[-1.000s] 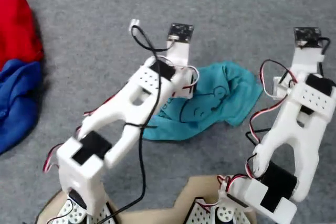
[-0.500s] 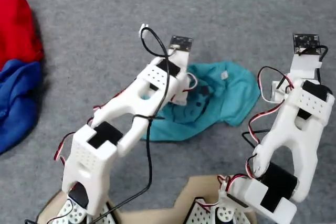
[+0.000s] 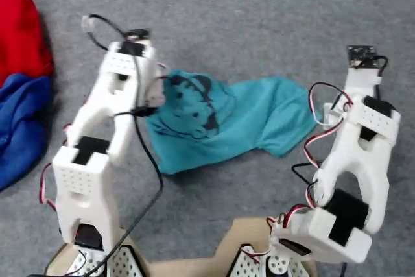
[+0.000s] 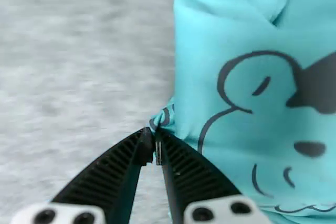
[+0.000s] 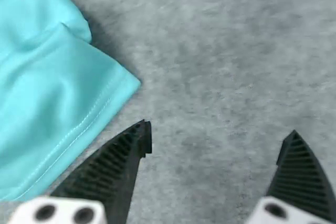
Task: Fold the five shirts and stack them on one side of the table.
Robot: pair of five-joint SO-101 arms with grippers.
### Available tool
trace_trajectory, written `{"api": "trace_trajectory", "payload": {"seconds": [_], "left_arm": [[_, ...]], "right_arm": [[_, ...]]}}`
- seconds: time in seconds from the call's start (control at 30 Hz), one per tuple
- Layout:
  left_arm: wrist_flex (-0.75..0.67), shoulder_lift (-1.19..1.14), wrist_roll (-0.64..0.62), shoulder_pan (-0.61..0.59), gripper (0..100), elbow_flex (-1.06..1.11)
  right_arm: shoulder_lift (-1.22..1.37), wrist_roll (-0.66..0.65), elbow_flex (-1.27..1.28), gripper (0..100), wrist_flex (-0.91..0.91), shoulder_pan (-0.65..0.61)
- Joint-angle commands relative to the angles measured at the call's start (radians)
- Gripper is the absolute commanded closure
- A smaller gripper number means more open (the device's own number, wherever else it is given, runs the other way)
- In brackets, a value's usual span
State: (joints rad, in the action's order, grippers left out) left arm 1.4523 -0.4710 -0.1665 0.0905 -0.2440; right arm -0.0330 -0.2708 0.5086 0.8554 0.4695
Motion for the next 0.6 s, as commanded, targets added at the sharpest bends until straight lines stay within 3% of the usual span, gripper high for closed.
{"api": "trace_trajectory", "payload": {"seconds": [0.0,0.27,0.57], "left_arm": [[0.057,0.012,0.044,-0.098,98,-0.063],[0.155,0.012,0.081,-0.236,98,-0.117],[0.204,0.012,0.083,-0.252,98,-0.129]], "right_arm": [[0.024,0.005,-0.061,62.0,-0.011,-0.044],[0.044,-0.009,-0.147,62.0,0.046,-0.191],[0.047,-0.002,-0.170,63.3,0.077,-0.361]]}}
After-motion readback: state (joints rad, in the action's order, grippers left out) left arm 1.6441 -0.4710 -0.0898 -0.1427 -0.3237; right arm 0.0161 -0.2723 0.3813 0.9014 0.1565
